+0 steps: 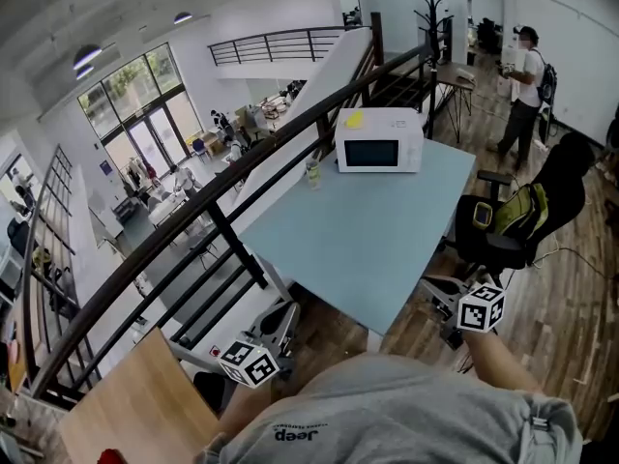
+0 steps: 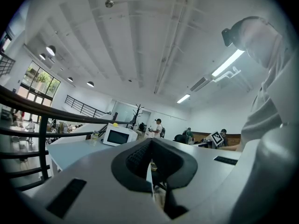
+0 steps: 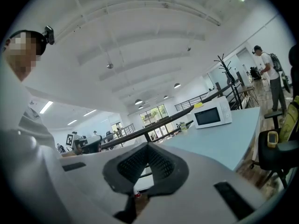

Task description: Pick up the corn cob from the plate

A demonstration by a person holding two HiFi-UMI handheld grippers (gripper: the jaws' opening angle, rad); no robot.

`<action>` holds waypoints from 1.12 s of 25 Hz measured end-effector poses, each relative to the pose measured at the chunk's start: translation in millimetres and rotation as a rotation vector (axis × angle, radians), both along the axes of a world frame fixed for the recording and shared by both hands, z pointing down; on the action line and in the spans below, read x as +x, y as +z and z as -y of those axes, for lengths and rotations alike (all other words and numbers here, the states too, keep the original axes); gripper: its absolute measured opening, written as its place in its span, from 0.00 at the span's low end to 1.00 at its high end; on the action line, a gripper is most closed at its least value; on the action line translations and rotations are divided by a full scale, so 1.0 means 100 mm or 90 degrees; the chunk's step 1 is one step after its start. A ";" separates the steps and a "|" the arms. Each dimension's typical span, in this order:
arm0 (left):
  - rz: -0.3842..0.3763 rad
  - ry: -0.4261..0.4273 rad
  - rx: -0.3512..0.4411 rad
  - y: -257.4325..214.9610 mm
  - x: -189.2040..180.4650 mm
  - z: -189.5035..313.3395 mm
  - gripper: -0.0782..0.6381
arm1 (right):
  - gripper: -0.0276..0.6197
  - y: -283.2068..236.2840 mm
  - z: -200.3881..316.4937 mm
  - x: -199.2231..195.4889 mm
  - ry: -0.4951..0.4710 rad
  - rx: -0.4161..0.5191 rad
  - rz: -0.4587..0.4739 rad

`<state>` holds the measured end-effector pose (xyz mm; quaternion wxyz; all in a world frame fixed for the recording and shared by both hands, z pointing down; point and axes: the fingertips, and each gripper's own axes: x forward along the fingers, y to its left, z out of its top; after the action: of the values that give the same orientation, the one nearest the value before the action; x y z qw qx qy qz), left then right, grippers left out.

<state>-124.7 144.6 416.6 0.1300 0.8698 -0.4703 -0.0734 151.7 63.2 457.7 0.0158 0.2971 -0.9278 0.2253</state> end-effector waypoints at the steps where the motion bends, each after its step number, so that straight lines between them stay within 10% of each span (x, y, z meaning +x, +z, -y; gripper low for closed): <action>1: 0.001 0.001 0.000 0.00 0.01 0.02 0.13 | 0.07 0.00 0.01 0.01 -0.001 -0.004 0.004; 28: 0.070 0.008 -0.027 -0.17 1.72 0.91 0.13 | 0.07 0.32 0.73 1.67 0.009 -0.046 0.070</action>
<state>47.0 53.7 399.8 0.1233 0.8726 -0.4725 -0.0148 319.0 -10.2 489.7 -0.0264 0.2903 -0.9162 0.2749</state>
